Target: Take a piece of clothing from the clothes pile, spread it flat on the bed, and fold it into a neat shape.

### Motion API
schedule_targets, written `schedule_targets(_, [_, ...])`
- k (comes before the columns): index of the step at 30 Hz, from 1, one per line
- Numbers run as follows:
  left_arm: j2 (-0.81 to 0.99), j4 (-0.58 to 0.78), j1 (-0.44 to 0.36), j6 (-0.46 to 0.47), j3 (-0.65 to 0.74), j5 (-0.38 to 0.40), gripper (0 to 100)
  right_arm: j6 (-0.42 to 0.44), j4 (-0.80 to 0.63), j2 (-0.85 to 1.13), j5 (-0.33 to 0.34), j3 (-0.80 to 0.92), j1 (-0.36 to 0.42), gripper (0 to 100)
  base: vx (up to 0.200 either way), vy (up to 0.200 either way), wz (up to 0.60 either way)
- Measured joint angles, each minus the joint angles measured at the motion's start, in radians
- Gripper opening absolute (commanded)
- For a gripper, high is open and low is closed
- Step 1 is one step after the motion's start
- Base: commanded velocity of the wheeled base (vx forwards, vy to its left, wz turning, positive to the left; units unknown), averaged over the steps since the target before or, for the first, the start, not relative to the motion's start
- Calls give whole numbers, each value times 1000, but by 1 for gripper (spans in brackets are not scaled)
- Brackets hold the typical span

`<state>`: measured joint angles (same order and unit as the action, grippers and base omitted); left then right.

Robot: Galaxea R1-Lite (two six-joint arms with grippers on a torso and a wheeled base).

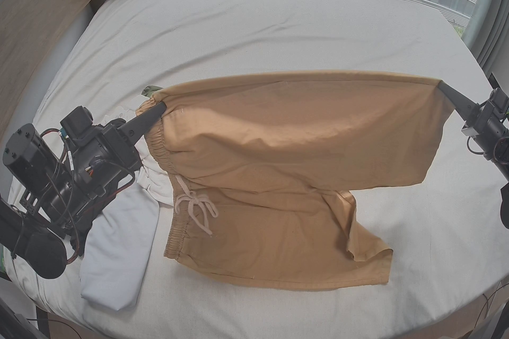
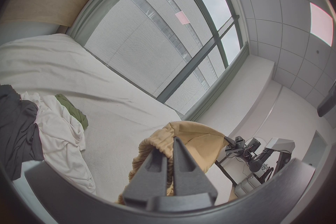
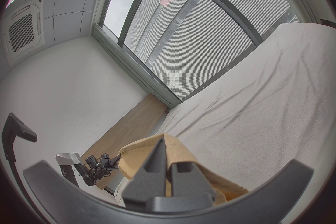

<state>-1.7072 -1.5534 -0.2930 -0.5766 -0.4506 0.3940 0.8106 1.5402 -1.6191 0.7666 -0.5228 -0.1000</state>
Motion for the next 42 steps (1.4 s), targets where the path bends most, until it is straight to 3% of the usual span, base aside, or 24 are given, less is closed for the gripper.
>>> schedule_targets(12, [-60, 0, 3, 33, 24, -1, 0, -15, -1, -34, -2, 16, -3, 0, 0, 0, 0])
schedule_targets(25, [-108, 0, 3, 54, 28, -5, 0, -110, -1, -104, -4, 45, 13, 0, 0, 0, 0])
schedule_targets(42, [-194, 0, 0, 61, -116, -56, 0, -106, -2, -156, -6, -50, 5, 0, 0, 0, 0])
